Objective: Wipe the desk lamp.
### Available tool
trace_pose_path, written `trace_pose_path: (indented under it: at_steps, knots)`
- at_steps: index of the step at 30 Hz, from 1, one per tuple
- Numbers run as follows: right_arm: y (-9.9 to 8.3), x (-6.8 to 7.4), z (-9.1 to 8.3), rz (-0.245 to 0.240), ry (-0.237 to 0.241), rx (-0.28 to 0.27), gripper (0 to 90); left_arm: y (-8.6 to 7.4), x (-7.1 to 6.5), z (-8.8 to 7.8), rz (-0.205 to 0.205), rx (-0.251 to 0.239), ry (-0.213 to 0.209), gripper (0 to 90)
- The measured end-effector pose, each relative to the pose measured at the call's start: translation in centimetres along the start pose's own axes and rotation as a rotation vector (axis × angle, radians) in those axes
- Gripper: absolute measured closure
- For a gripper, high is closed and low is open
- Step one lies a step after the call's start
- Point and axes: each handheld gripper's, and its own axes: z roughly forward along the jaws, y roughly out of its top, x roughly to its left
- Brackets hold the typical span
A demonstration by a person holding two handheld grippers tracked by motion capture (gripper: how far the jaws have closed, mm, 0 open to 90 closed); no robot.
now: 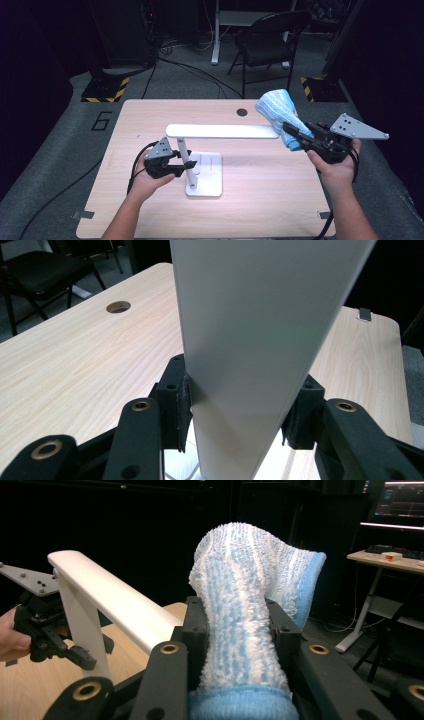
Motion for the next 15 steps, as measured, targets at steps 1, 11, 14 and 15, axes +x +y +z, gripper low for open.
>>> trace_pose_path:
  at_steps: [1, 11, 14, 15]
  knots:
    - [0.1, 0.1, 0.0, -0.009, 0.004, 0.001, 68.2, 0.0, -0.1, 0.1, -0.004, -0.010, 0.006, 54.2]
    - [-0.3, 0.6, 1.3, -0.028, 0.070, 0.078, 67.5, -0.1, 0.1, 0.0, -0.008, -0.034, -0.009, 53.8]
    - [-0.7, 0.6, 1.7, -0.010, 0.061, 0.066, 67.5, -0.1, 0.0, 0.0, 0.004, -0.029, -0.003, 53.7]
    - [-0.7, 0.5, 1.7, 0.003, 0.065, 0.068, 67.5, -0.1, 0.0, 0.0, 0.005, -0.027, -0.002, 53.7]
